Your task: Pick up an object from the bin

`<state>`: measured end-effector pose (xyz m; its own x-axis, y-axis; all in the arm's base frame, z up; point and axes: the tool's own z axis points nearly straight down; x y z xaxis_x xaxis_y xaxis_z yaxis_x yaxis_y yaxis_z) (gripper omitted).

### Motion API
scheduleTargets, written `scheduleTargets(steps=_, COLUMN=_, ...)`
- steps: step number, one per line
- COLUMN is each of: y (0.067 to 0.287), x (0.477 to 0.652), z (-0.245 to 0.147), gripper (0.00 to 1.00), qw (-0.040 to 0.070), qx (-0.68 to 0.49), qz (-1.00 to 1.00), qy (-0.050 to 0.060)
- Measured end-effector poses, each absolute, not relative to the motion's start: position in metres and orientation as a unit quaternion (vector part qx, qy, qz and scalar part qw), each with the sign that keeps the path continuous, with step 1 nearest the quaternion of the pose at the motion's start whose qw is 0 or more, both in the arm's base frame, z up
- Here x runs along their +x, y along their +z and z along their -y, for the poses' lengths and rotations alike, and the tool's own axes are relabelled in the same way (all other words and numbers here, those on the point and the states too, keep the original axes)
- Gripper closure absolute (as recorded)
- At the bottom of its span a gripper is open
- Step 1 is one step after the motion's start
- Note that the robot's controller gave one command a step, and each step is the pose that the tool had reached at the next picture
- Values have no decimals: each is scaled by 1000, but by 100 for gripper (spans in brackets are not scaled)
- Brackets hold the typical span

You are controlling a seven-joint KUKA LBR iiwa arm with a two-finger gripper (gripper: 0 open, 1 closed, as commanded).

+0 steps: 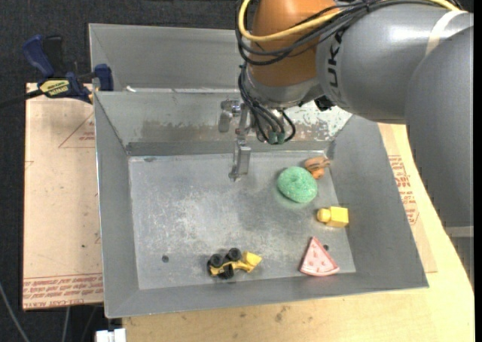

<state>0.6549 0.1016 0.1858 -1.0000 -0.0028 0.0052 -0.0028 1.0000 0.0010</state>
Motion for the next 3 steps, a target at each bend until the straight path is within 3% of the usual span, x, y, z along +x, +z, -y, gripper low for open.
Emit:
scheduleTargets(steps=1, y=191, x=656, z=-101, gripper=0, qw=-1, qx=1, qz=1000, qy=-1)
scheduleTargets(steps=2, y=220, x=607, z=-157, gripper=0, qw=1, qx=4, qz=1000, qy=0)
scheduleTargets(steps=3, y=228, x=590, z=-188, gripper=0, qw=-1, qx=27, qz=1000, qy=-2)
